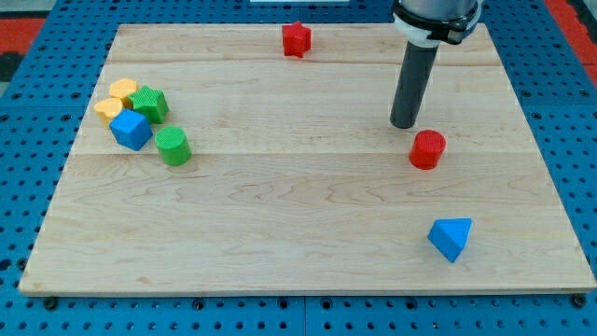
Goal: Move the red star to the top of the red circle
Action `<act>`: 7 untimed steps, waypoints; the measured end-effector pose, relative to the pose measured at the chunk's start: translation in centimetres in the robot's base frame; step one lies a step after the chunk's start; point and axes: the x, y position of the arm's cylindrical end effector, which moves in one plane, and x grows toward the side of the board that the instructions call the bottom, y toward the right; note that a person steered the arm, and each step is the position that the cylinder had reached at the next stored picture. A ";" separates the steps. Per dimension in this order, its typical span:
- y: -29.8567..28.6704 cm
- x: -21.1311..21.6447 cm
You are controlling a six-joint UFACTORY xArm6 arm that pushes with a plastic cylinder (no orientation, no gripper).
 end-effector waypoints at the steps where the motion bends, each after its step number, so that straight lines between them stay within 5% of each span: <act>1: 3.1 4.9; 2: 3.1 7.1; 3: 3.3 4.8; 4: 9.7 5.4; 5: 5.1 5.0; 7: -14.0 -7.9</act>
